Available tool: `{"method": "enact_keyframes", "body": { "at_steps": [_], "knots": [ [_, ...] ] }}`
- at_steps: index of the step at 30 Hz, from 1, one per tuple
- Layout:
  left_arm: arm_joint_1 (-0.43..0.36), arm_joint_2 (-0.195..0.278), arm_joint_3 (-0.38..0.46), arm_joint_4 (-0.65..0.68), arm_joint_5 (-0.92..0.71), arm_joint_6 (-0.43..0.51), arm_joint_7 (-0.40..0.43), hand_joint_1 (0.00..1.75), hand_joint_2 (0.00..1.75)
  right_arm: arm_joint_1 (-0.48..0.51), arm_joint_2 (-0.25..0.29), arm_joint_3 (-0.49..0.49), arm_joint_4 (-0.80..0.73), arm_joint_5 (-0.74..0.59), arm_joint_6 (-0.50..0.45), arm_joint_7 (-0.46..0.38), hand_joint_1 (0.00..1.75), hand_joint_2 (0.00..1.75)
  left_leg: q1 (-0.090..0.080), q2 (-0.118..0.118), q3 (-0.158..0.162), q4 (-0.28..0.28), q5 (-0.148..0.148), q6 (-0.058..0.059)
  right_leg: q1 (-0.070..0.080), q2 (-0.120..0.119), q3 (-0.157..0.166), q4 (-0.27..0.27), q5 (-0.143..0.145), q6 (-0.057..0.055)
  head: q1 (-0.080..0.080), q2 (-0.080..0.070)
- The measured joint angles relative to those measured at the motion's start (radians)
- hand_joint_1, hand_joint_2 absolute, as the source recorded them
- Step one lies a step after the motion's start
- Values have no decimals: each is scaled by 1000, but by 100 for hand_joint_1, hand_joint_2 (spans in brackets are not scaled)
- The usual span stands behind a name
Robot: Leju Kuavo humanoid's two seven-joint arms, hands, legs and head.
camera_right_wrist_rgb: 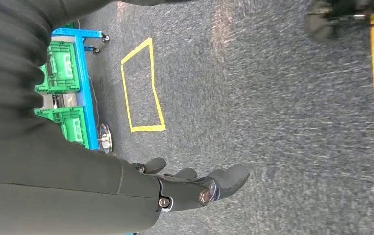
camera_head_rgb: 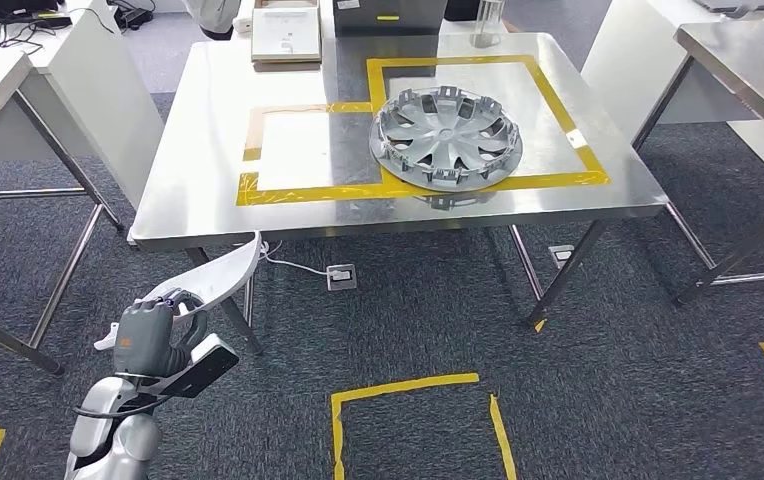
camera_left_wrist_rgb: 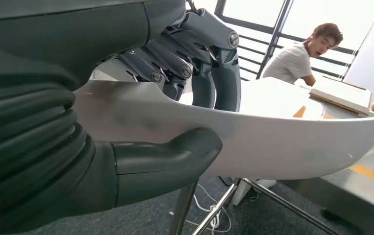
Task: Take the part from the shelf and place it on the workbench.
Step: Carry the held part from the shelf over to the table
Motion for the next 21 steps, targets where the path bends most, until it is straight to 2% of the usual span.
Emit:
{"method": "enact_keyframes", "body": {
  "at_steps": [1,2,5,7,8,10,11,12,13,14,15,16,17,18,20,21],
  "knots": [
    [-1,0,0,1,1,0,-1,159,175,-1,0,0,0,0,-1,-1,0,175,-2,1,5,0,-5,-5,3,-5,21,-47,15,-5,0,0],
    [-1,0,0,3,1,0,-3,159,175,-2,0,-1,0,-1,-1,-2,0,175,-3,2,7,-2,-10,-10,6,-8,32,-70,14,-11,0,0],
    [-4,0,0,7,2,-1,-7,159,175,-3,1,-2,0,-3,-2,-1,0,175,-4,8,19,-9,-22,-29,6,-3,45,-80,-1,-29,-1,0],
    [-8,-1,0,9,3,-1,-8,159,175,-2,2,-3,0,-3,-2,6,0,175,-4,9,4,37,-44,-38,1,1,66,-89,-8,-43,-6,0],
    [-9,0,0,11,4,-1,-9,159,175,-1,2,-4,0,-3,-2,9,0,175,-3,7,-25,92,-63,-40,-1,2,76,-92,-13,-48,-8,0],
    [-9,0,0,17,5,-2,-9,159,175,-1,3,-6,0,-3,-2,9,0,175,-3,6,-110,225,-102,-44,-1,7,94,-92,-28,-53,-10,0],
    [-7,0,0,20,5,-2,-9,159,175,-1,3,-7,0,-3,-2,8,0,175,-2,6,-144,266,-100,-44,0,11,104,-92,-36,-54,-11,0],
    [-6,0,0,24,5,-3,-9,159,175,0,3,-8,0,-3,-2,8,0,175,-2,5,-162,271,-78,-44,0,16,115,-91,-45,-53,-10,0],
    [-5,0,0,26,5,-3,-9,159,175,0,3,-9,0,-3,-2,8,0,175,-3,4,-160,236,-37,-42,0,20,128,-91,-54,-52,-10,0],
    [-5,0,0,27,5,-3,-9,159,175,1,4,-10,0,-3,-2,8,0,175,-3,0,-142,171,16,-38,0,24,141,-91,-64,-50,-10,0],
    [-5,0,0,28,5,-3,-9,159,175,1,5,-11,0,-3,-2,9,0,175,-4,-7,-118,105,56,-34,1,27,151,-91,-75,-46,-10,0],
    [-5,0,-1,29,5,-3,-9,159,175,0,6,-13,0,-3,-2,7,0,175,-5,-14,-95,49,78,-30,1,31,158,-91,-84,-41,-10,0],
    [-5,0,-1,30,5,-3,-9,159,175,-2,7,-14,1,-4,-2,5,0,175,-7,-20,-79,14,85,-26,1,34,162,-93,-91,-35,-9,0],
    [-5,1,-1,30,5,-3,-9,159,175,-3,8,-15,1,-4,-3,2,0,175,-8,-22,-72,0,76,-22,1,36,164,-93,-94,-29,-8,0],
    [-4,0,-1,30,5,-3,-9,159,175,-3,8,-16,1,-4,-4,0,0,175,-6,-20,-61,-11,67,-11,0,38,168,-86,-91,-20,-7,0],
    [-4,1,-1,29,5,-3,-9,159,175,-2,8,-16,1,-4,-5,0,0,175,-4,-18,-53,-16,63,-5,1,34,160,-65,-89,-16,-6,0]
  ]
}}
